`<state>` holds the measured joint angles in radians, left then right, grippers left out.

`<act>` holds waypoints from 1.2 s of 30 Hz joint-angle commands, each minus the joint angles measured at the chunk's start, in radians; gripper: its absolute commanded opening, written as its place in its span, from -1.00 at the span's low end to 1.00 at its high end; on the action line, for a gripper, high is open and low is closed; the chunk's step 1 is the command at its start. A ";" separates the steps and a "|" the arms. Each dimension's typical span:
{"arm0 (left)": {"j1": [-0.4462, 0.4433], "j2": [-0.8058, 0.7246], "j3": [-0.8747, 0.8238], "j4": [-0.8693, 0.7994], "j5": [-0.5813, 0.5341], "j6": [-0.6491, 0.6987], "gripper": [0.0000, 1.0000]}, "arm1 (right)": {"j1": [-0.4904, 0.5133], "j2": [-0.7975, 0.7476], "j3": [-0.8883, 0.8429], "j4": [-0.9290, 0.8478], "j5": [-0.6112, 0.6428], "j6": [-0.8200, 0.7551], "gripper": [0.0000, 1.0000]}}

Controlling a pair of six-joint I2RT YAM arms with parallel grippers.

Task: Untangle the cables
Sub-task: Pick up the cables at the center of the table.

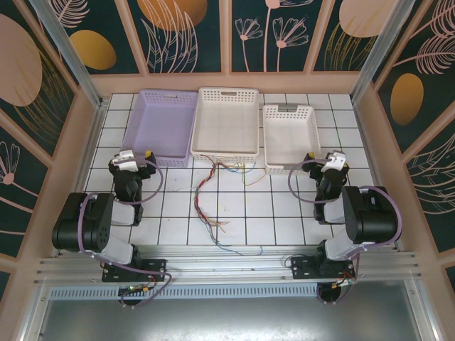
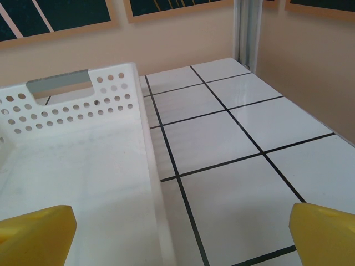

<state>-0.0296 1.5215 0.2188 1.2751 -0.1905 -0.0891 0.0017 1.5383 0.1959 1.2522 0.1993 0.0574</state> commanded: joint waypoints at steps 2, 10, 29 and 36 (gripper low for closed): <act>0.007 -0.003 0.010 0.010 0.008 0.013 0.97 | -0.002 0.002 0.013 0.043 -0.018 -0.006 0.98; 0.007 -0.002 0.010 0.010 0.009 0.013 0.98 | 0.059 -0.155 -0.031 0.001 0.127 -0.024 0.98; 0.006 -0.003 0.011 0.009 0.009 0.013 0.98 | 0.186 -0.764 0.233 -0.745 -0.144 0.092 0.98; 0.006 -0.002 0.011 0.010 0.008 0.014 0.98 | 0.199 -0.791 0.316 -0.829 -0.344 0.242 0.98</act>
<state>-0.0296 1.5215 0.2188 1.2751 -0.1905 -0.0891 0.1993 0.7773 0.4850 0.4896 -0.0395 0.2104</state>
